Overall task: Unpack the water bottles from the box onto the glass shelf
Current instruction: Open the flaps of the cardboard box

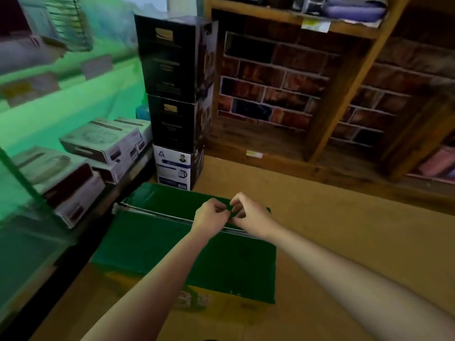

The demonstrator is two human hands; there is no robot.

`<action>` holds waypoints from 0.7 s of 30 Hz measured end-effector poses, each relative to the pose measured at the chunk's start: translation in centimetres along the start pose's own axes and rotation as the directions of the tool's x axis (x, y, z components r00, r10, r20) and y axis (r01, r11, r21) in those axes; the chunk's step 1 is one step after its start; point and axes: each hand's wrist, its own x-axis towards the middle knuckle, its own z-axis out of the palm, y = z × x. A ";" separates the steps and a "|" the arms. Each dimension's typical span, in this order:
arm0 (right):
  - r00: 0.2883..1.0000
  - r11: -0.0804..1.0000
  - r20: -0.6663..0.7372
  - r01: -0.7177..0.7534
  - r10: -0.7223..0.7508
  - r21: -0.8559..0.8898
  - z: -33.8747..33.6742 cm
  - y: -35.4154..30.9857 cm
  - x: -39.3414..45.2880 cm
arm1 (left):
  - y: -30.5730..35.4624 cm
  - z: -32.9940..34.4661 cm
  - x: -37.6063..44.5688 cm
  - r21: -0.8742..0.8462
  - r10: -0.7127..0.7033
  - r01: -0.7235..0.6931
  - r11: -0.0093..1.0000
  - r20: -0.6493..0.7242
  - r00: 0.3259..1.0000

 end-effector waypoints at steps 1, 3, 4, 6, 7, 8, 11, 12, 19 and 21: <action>1.000 1.000 0.012 -0.003 0.003 -0.013 0.4 0.5 0.3 | -0.6 0.5 0.2 0.008 -0.001 0.001 1.000 -0.006 1.000; 0.999 0.999 0.041 0.000 0.002 -0.045 1.0 1.6 0.4 | -1.4 1.3 0.5 0.026 -0.006 0.007 1.000 -0.024 1.000; 0.998 0.998 0.061 0.009 -0.006 -0.063 1.4 2.2 0.4 | -1.8 1.6 0.8 0.034 -0.011 0.012 0.999 -0.037 0.999; 0.995 0.994 0.100 0.028 -0.017 -0.109 1.7 3.3 0.5 | -2.2 2.1 1.5 0.044 -0.013 0.016 0.999 -0.071 0.997; 0.993 0.992 0.114 0.031 -0.017 -0.124 1.9 3.8 0.7 | -2.3 2.3 1.8 0.043 -0.016 0.019 0.999 -0.089 0.996; 0.993 0.992 0.120 0.036 -0.022 -0.122 2.0 4.0 0.9 | -2.4 2.4 2.0 0.034 -0.019 0.022 0.999 -0.106 0.994; 0.993 0.996 0.095 0.072 -0.066 -0.060 2.5 3.7 2.6 | -2.8 2.5 2.3 0.018 -0.008 0.012 1.000 -0.170 0.985; 0.993 0.996 0.083 0.083 -0.080 -0.031 2.9 3.3 3.3 | -3.2 2.5 2.4 0.008 -0.001 0.003 1.000 -0.197 0.980; 0.981 0.984 0.075 0.176 -0.177 0.021 6.8 3.0 5.0 | -6.9 1.5 1.6 -0.028 0.114 -0.125 0.992 -0.246 0.963; 0.976 0.979 0.078 0.204 -0.203 -0.006 7.5 3.4 5.2 | -7.5 1.4 1.4 0.052 0.177 -0.170 0.984 -0.207 0.962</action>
